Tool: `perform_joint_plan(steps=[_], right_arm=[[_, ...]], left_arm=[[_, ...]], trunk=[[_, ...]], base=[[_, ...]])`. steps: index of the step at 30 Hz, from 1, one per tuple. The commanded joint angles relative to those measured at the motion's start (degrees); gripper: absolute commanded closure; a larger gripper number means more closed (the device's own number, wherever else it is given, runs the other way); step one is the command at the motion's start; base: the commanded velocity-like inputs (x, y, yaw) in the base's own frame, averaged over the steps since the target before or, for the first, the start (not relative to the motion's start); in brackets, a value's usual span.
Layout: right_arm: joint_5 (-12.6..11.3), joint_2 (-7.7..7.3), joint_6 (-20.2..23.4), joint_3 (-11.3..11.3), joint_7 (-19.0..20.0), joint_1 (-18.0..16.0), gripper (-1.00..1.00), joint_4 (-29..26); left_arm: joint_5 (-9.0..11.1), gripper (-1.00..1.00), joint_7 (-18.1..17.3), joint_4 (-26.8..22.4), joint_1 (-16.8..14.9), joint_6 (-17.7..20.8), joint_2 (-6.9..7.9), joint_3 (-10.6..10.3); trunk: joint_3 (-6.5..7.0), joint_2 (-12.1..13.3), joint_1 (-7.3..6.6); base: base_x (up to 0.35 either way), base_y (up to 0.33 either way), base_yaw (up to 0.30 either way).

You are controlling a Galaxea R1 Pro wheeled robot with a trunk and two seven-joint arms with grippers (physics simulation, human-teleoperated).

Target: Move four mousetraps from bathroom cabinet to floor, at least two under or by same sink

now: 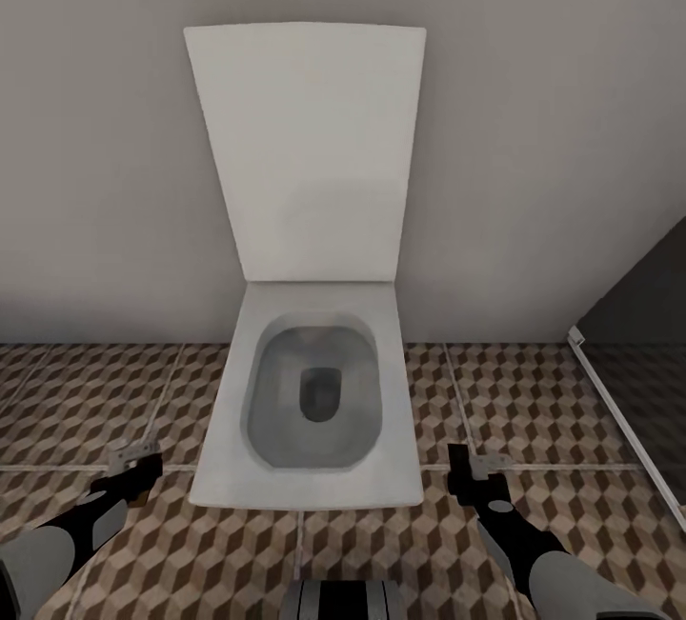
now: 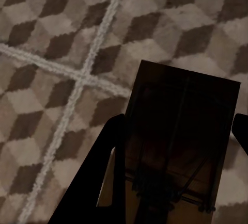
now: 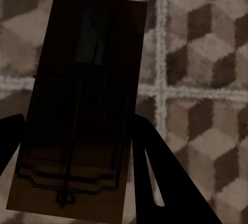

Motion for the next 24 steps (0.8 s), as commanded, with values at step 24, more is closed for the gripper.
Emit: perform_joint_plan(steps=[24], right_arm=[[0.4, -0.01, 0.1, 0.0, -0.1, 0.0, 1.0, -2.8]], left_arm=[[0.2, 1.0, 0.4, -2.0, 0.0, -2.0, -0.09, -0.7]], trunk=[[-0.04, 0.0, -0.01]], base=[[0.0, 0.0, 0.0]])
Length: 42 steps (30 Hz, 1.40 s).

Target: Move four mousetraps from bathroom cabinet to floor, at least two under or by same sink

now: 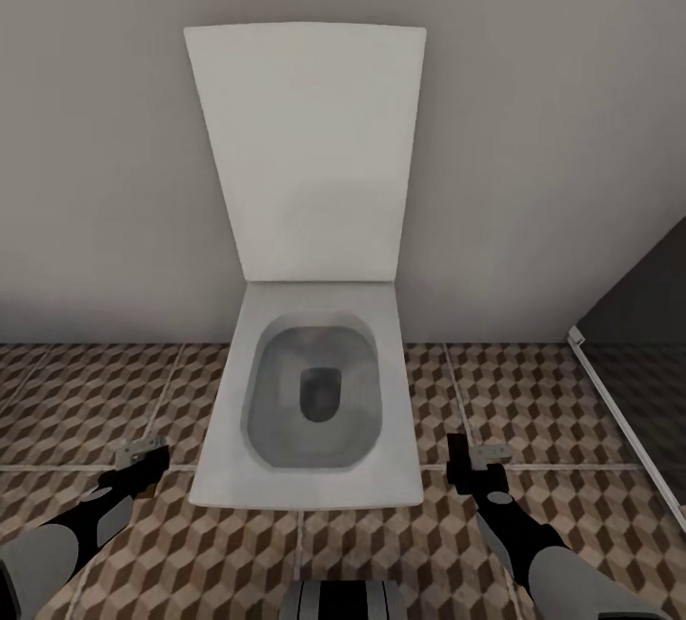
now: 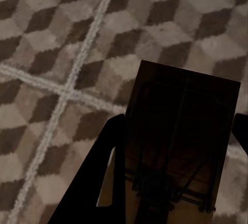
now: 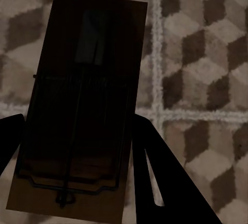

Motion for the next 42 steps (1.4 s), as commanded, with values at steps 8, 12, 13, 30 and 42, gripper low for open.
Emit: perform_joint_plan(steps=[8, 12, 13, 30, 42], right_arm=[[0.4, 0.0, -0.2, 0.1, -0.2, 0.0, 1.0, 0.1], [0.4, 0.0, -0.2, 0.1, -0.2, 0.0, 1.0, 0.1], [0.4, 0.01, -0.2, 0.1, -0.2, 0.0, 1.0, 0.1], [0.5, 0.08, 0.0, 0.2, -0.2, 0.0, 1.0, 0.1], [0.5, 0.08, 0.2, 0.2, -0.2, 0.0, 1.0, 0.1]], left_arm=[[0.2, 1.0, 0.6, -0.2, 0.0, -3.2, 0.04, -0.5], [0.2, 1.0, 0.6, -0.2, 0.0, -3.9, 0.04, -0.5], [0.2, 1.0, 0.6, -0.2, 0.0, -4.0, 0.04, -0.5], [0.2, 1.0, 0.6, -0.2, 0.0, -5.1, 0.06, -0.6], [0.2, 1.0, 0.6, -0.2, 0.0, -8.2, 0.05, -0.7]], trunk=[[-0.04, 0.0, -0.01], [-0.26, 0.0, 0.02], [-0.48, 0.0, 0.04], [-2.25, -0.1, 0.25], [-3.14, -0.2, 0.35]], base=[[0.0, 0.0, 0.0], [0.0, 0.0, 0.0], [0.0, 0.0, 0.0], [0.0, 0.0, 0.0], [0.0, 0.0, 0.0]])
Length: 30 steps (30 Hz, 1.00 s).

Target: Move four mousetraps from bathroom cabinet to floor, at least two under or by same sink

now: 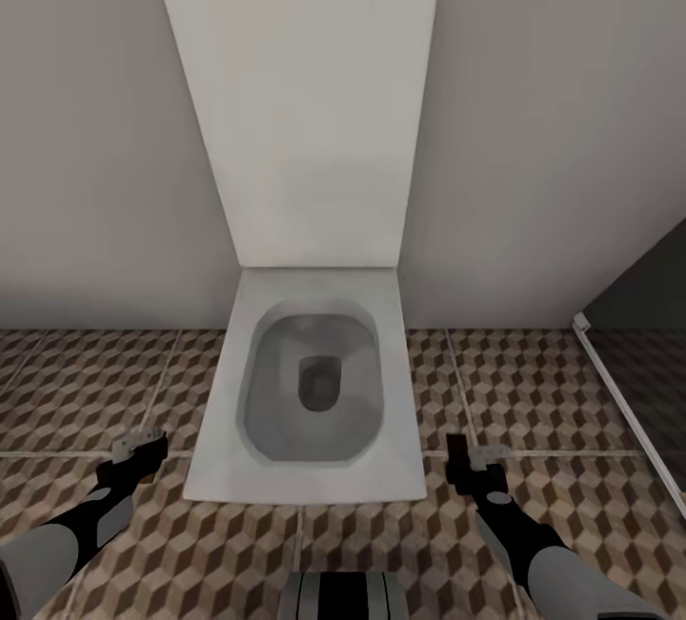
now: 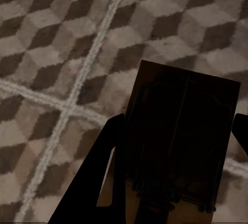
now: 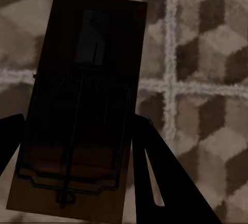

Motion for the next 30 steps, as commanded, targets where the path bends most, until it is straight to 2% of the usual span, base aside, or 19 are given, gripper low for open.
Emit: perform_joint_plan(steps=[1, 3, 25, 30], right_arm=[[0.4, 0.0, -0.1, 0.1, -0.2, 0.0, 1.0, 0.1], [0.4, 0.0, -0.1, 0.1, -0.2, 0.0, 1.0, 0.1], [0.4, 0.0, -0.4, 0.1, -0.2, 0.0, 1.0, 0.1], [0.4, 0.0, -0.4, 0.1, -0.2, 0.0, 1.0, 0.1]], left_arm=[[0.1, 1.0, 0.6, -0.1, 0.0, -0.1, 0.04, -0.5], [0.1, 1.0, 0.6, -0.1, 0.0, -0.1, 0.04, -0.5], [0.1, 1.0, 0.2, -0.1, 0.0, 0.1, 0.04, -0.5], [0.1, 1.0, 0.3, -0.1, 0.0, 0.2, 0.04, -0.5]], trunk=[[-0.26, 0.0, 0.01], [-0.71, -0.1, 0.06], [-0.71, -0.1, 0.06], [-1.81, -0.1, 0.19]], base=[[0.0, 0.0, 0.0], [0.0, 0.0, 0.0], [0.0, 0.0, 0.0], [0.0, 0.0, 0.0]])
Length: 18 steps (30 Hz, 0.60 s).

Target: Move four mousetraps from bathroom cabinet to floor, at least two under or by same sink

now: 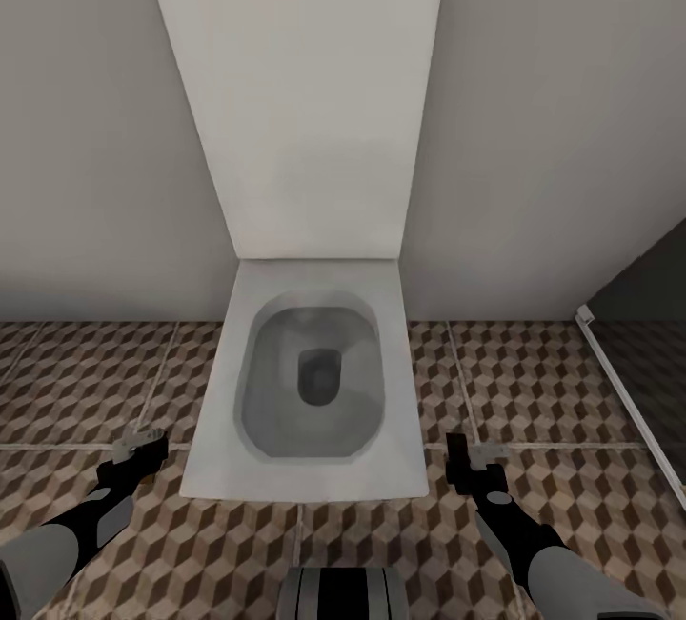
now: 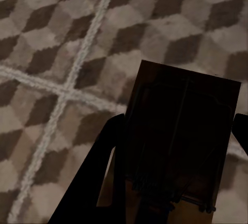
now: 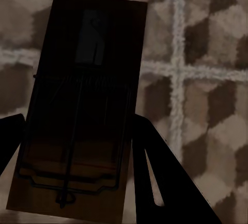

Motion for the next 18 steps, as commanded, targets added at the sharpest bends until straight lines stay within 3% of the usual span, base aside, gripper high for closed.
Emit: perform_joint_plan(steps=[1, 8, 18], right_arm=[[0.4, 0.0, -0.1, 0.1, -0.2, 0.0, 1.0, 0.1], [0.4, 0.0, -0.1, 0.1, -0.2, 0.0, 1.0, 0.1], [0.4, 0.0, -0.1, 0.1, -0.2, 0.0, 1.0, 0.1]], left_arm=[[0.1, 1.0, 0.6, -0.1, 0.0, -0.1, 0.04, -0.5], [0.1, 1.0, 0.6, -0.1, 0.0, -0.2, 0.04, -0.5], [0.1, 1.0, 0.4, -0.1, 0.0, -0.4, 0.04, -0.4]], trunk=[[-0.26, 0.0, 0.01], [-1.81, -0.1, 0.19], [-1.81, -0.1, 0.19]], base=[[0.0, 0.0, 0.0], [0.0, 0.0, 0.0], [0.0, 0.0, 0.0]])
